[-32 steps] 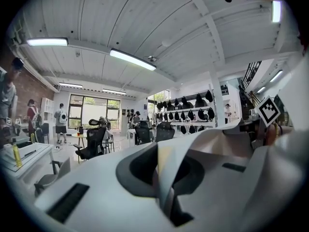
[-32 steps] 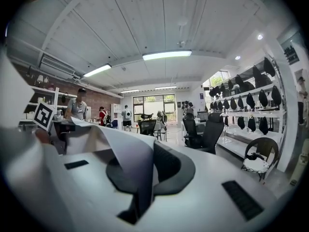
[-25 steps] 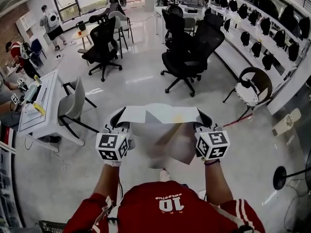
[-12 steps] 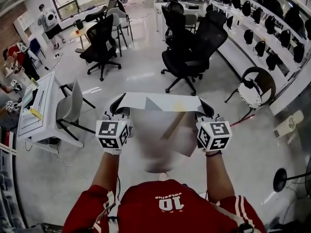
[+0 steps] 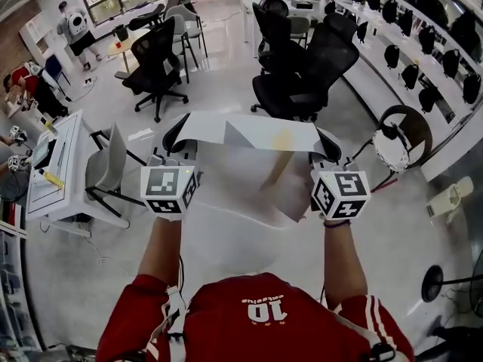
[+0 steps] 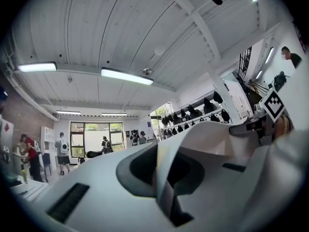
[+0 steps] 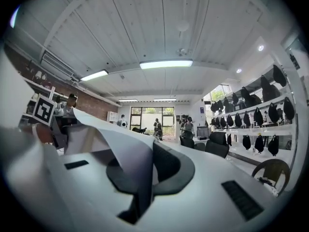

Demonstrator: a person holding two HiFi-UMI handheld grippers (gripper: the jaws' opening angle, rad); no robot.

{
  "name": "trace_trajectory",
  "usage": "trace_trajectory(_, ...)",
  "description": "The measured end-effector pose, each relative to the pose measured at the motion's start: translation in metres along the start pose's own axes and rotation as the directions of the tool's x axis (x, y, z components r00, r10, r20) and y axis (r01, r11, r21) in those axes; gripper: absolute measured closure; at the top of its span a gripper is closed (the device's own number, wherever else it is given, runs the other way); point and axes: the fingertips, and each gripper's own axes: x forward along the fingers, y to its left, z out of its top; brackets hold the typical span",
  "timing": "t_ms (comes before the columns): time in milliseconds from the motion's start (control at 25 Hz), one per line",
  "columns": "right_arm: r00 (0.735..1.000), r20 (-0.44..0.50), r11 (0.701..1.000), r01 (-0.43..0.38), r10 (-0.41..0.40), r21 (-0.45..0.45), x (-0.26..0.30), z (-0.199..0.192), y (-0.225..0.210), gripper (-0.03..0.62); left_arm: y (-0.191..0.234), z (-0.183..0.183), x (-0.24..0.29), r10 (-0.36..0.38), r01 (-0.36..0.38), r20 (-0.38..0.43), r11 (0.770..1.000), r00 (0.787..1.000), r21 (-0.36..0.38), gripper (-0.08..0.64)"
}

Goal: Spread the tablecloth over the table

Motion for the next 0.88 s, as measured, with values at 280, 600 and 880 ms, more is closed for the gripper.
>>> trace_trajectory(280,0.998,0.063,1.000,-0.008,0.010,-0.025,0.013,0.027,-0.006,0.575,0.007,0.018,0.007,0.012,-0.015,0.051,0.997,0.999,0.074,0.549)
trace_trajectory(600,0.999,-0.034,0.999,-0.036,0.036,-0.003,0.026,-0.022,0.005,0.575,0.013,-0.031,0.003,0.018,-0.018,-0.031,1.000,0.999,0.014,0.549)
trace_trajectory(880,0.991,-0.130,0.999,-0.029,0.032,0.025,0.024,-0.067,0.009,0.575,0.003,-0.086,-0.007,-0.010,0.005,-0.135,0.999,0.991,-0.037,0.549)
